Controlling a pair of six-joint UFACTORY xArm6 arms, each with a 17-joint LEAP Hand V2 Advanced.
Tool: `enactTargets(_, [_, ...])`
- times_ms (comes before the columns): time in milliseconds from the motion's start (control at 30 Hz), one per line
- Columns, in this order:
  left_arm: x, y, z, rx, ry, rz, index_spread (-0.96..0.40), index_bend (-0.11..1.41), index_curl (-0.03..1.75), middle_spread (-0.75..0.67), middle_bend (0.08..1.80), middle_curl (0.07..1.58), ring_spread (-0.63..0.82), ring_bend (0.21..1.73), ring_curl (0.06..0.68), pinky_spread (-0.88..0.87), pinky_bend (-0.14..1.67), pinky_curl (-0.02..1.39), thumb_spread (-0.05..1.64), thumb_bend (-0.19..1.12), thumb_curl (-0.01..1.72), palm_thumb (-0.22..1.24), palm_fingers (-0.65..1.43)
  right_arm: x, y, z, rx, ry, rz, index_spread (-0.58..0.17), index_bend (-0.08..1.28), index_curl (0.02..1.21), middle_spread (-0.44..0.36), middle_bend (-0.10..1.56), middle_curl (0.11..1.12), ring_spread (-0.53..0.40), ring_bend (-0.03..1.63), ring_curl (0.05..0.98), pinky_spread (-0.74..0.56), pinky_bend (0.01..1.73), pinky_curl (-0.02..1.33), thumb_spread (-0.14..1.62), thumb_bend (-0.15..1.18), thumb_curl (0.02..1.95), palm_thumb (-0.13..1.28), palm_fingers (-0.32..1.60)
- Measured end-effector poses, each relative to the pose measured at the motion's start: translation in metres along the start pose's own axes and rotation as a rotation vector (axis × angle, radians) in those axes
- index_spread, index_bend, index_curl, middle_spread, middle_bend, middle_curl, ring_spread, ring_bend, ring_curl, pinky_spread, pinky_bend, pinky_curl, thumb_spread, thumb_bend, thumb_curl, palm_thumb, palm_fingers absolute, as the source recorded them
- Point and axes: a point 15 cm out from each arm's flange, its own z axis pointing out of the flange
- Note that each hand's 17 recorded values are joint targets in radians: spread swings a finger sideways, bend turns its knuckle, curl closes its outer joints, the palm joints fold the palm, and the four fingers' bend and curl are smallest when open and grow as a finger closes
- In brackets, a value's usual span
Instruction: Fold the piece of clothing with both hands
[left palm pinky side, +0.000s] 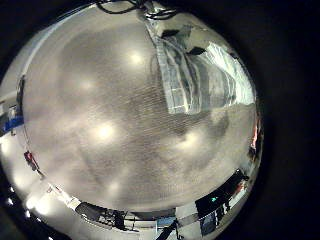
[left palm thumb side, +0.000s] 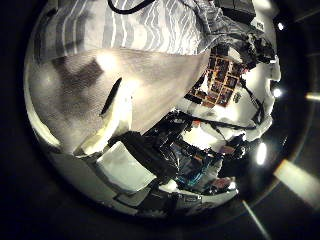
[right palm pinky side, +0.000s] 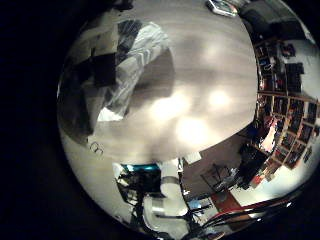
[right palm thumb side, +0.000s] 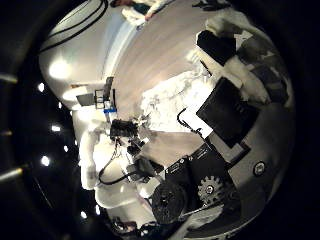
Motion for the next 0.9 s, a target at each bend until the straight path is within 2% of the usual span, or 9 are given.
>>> enactTargets(367, [-0.078,0.062,-0.065,0.163,0.013,-0.196,-0.02,0.20,0.45,0.21,0.18,0.33,0.31,0.55,0.222,0.34,0.19,0.36,1.22,-0.02,0.32,0.53,0.24,-0.204,0.000,0.093,-0.112,0.030,-0.337,-0.294,1.01,1.05,-0.146,1.35,0.83,-0.189,1.46,0.673,-0.18,1.28,0.88,1.11,0.00,1.02,1.06,1.11])
enactTargets(500, [-0.098,0.094,-0.076,0.199,0.023,-0.239,-0.03,0.20,0.45,0.21,0.18,0.33,0.31,0.55,0.222,0.33,0.19,0.35,1.22,-0.02,0.32,0.53,0.24,-0.256,-0.013,0.137,-0.064,0.016,-0.417,-0.291,1.01,1.05,-0.142,1.36,0.82,-0.188,1.47,0.672,-0.18,1.26,0.90,1.11,0.00,1.04,1.06,1.12])
enactTargets(633, [-0.106,0.129,-0.066,0.203,0.042,-0.269,-0.03,0.20,0.46,0.20,0.18,0.33,0.31,0.55,0.221,0.33,0.19,0.35,1.22,-0.01,0.32,0.54,0.24,-0.286,-0.014,0.203,-0.088,0.022,-0.489,-0.294,0.98,1.03,-0.146,1.33,0.81,-0.190,1.45,0.659,-0.20,1.23,0.89,1.12,-0.05,0.98,0.88,1.10])
enactTargets(667, [-0.107,0.136,-0.062,0.199,0.045,-0.274,-0.03,0.20,0.46,0.20,0.18,0.33,0.31,0.55,0.221,0.33,0.19,0.35,1.22,-0.01,0.32,0.54,0.24,-0.287,-0.014,0.211,-0.098,0.026,-0.501,-0.304,0.88,1.01,-0.155,1.29,0.79,-0.196,1.43,0.645,-0.23,1.21,0.87,1.13,-0.07,0.95,0.81,1.01])
enactTargets(700, [-0.108,0.144,-0.056,0.194,0.052,-0.281,-0.03,0.20,0.46,0.20,0.18,0.33,0.31,0.55,0.221,0.33,0.19,0.35,1.22,-0.01,0.32,0.54,0.24,-0.285,-0.014,0.217,-0.109,0.028,-0.515,-0.311,0.70,0.99,-0.172,1.23,0.77,-0.214,1.42,0.642,-0.29,1.22,0.86,1.13,-0.06,0.93,0.76,0.78])
enactTargets(733, [-0.108,0.150,-0.052,0.195,0.056,-0.287,-0.03,0.20,0.46,0.20,0.18,0.33,0.31,0.55,0.221,0.33,0.19,0.35,1.22,-0.02,0.32,0.54,0.24,-0.284,-0.013,0.221,-0.119,0.030,-0.538,-0.333,0.41,0.93,-0.189,1.09,0.74,-0.237,1.46,0.663,-0.34,1.31,0.87,1.14,-0.04,0.90,0.75,0.40])
enactTargets(767, [-0.109,0.156,-0.047,0.195,0.063,-0.293,-0.03,0.20,0.46,0.20,0.18,0.33,0.30,0.55,0.221,0.33,0.19,0.35,1.22,-0.02,0.32,0.54,0.24,-0.282,-0.012,0.225,-0.131,0.031,-0.568,-0.359,0.30,0.88,-0.173,0.96,0.71,-0.244,1.44,0.662,-0.36,1.35,0.87,1.15,-0.03,0.88,0.75,0.16])
enactTargets(800, [-0.110,0.161,-0.043,0.196,0.071,-0.294,-0.03,0.20,0.46,0.20,0.18,0.33,0.30,0.55,0.221,0.33,0.19,0.35,1.22,-0.02,0.32,0.54,0.24,-0.278,-0.012,0.228,-0.147,0.030,-0.601,-0.397,0.28,0.80,-0.160,0.83,0.65,-0.232,1.33,0.622,-0.30,1.27,0.84,1.16,-0.02,0.86,0.75,-0.06])
enactTargets(900, [-0.103,0.171,-0.029,0.195,0.088,-0.298,-0.03,0.19,0.46,0.20,0.18,0.33,0.30,0.55,0.222,0.33,0.19,0.35,1.22,-0.02,0.32,0.53,0.24,-0.255,-0.022,0.224,-0.178,0.000,-0.648,-0.485,0.20,0.61,-0.122,0.59,0.52,-0.146,1.04,0.472,-0.10,1.09,0.74,1.19,-0.01,0.80,0.76,-0.17])
